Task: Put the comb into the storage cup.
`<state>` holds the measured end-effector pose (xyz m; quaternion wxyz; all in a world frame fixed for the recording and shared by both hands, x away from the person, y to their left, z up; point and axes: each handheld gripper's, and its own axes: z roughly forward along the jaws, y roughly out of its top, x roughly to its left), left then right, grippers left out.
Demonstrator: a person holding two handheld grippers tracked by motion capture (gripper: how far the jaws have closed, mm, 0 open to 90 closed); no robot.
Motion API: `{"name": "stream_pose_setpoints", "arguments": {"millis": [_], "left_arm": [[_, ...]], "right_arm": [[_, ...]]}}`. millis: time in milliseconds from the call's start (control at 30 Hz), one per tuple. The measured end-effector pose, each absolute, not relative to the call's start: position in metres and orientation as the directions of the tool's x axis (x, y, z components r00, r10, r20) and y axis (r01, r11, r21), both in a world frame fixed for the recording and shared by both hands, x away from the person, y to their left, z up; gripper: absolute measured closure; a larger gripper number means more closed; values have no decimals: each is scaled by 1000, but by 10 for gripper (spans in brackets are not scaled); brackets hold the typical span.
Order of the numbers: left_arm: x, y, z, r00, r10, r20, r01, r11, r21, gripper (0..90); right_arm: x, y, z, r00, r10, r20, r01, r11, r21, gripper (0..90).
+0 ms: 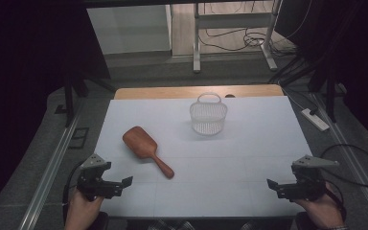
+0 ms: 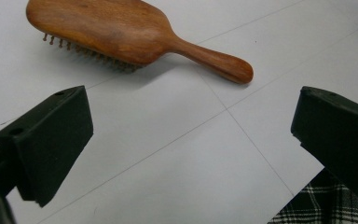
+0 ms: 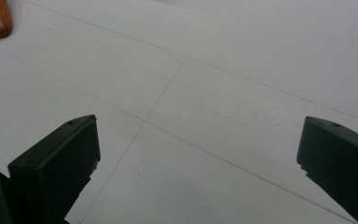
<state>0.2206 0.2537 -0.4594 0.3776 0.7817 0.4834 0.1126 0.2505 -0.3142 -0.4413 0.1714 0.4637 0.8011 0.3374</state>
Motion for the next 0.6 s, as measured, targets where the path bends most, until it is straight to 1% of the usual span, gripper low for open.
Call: {"name": "stream_pose_setpoints", "arguments": {"millis": [600], "left_arm": [[238, 240, -459, 560, 809, -178, 643, -288, 710, 0]], "right_arm": [[251, -313, -442, -519, 854, 38, 628, 350, 695, 0]]}}
